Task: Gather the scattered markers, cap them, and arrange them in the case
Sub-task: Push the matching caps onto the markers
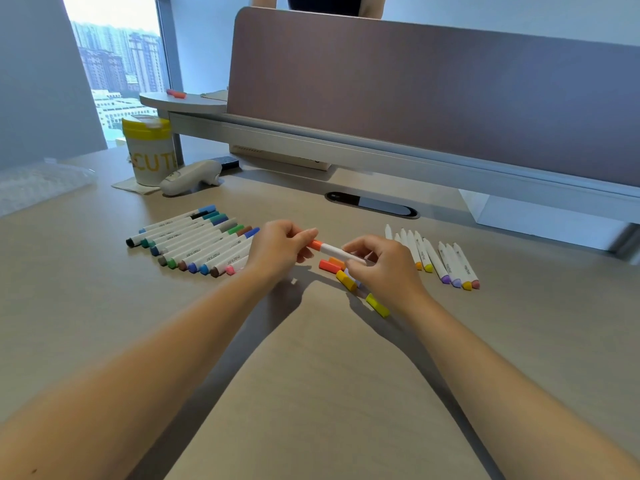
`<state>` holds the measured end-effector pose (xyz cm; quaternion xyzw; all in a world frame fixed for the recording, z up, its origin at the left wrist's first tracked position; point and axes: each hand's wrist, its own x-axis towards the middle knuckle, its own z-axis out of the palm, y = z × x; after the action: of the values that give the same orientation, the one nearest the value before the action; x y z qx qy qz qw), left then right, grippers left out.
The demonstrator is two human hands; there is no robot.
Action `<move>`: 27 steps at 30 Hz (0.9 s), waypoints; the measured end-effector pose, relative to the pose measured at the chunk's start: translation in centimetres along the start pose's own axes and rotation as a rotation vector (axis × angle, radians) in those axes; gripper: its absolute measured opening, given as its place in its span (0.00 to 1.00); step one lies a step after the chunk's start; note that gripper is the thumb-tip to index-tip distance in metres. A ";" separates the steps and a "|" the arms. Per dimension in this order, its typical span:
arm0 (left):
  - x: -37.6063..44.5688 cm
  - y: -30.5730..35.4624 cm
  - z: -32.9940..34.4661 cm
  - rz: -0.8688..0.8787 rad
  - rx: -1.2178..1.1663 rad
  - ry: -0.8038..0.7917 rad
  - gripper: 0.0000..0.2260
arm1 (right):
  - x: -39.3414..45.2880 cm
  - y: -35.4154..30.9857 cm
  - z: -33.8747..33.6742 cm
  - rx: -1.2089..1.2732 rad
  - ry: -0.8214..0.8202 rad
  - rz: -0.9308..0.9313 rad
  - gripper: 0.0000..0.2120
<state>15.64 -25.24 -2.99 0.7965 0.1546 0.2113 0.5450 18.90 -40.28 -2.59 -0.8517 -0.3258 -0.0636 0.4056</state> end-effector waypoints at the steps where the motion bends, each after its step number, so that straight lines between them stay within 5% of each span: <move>1: 0.0 0.0 0.2 0.000 0.007 0.007 0.08 | -0.1 -0.1 0.1 0.006 0.009 0.003 0.06; 10: -0.2 -0.1 0.9 0.007 -0.002 0.012 0.04 | 0.4 -0.4 0.2 -0.006 -0.006 -0.015 0.08; 17: 0.0 1.3 1.2 -0.129 -0.233 -0.037 0.18 | 0.4 0.0 0.3 0.154 -0.012 0.020 0.11; 23: 1.3 0.7 0.5 -0.036 -0.089 -0.030 0.23 | 2.1 3.1 -1.5 0.075 0.168 0.179 0.13; 27: 2.3 0.2 0.2 0.028 0.192 -0.107 0.22 | 3.9 4.9 -1.7 -0.176 0.148 0.300 0.14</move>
<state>17.73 -24.40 -2.47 0.8573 0.1336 0.1600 0.4707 25.16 -41.77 -3.21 -0.9158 -0.1575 -0.0932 0.3575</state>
